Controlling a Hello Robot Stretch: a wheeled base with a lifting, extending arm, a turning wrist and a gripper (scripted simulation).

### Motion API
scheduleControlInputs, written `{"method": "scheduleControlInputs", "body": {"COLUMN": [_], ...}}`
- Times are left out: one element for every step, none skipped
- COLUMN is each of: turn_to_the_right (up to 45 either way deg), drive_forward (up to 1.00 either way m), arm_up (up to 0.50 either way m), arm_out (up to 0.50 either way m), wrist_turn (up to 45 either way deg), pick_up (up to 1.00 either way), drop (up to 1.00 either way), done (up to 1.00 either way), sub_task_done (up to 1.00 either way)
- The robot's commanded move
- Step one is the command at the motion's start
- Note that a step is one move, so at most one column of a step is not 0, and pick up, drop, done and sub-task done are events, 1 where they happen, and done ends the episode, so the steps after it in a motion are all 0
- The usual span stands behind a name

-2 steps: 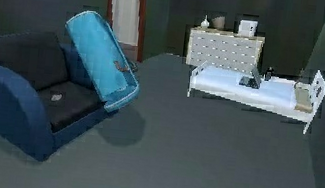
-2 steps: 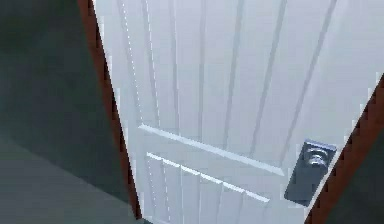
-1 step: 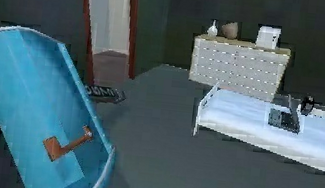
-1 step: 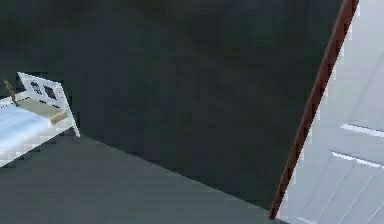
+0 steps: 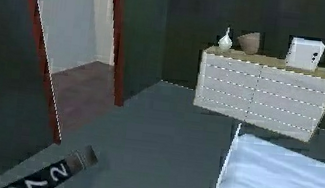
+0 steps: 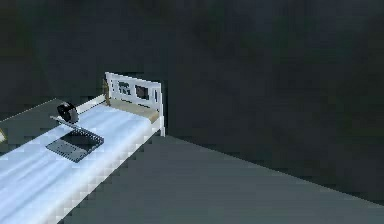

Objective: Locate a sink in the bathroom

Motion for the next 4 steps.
{"method": "scheduleControlInputs", "body": {"turn_to_the_right": [3.0, 0.0, -33.0, -3.0], "drive_forward": [0.0, 0.8, 0.0, 0.0], "arm_up": [0.0, 0.0, 0.0, 0.0], "arm_out": [0.0, 0.0, 0.0, 0.0], "wrist_turn": [0.0, 0.0, 0.0, 0.0], "pick_up": [0.0, 0.0, 0.0, 0.0], "drop": [0.0, 0.0, 0.0, 0.0], "done": [0.0, 0.0, 0.0, 0.0], "sub_task_done": [0.0, 0.0, 0.0, 0.0]}}
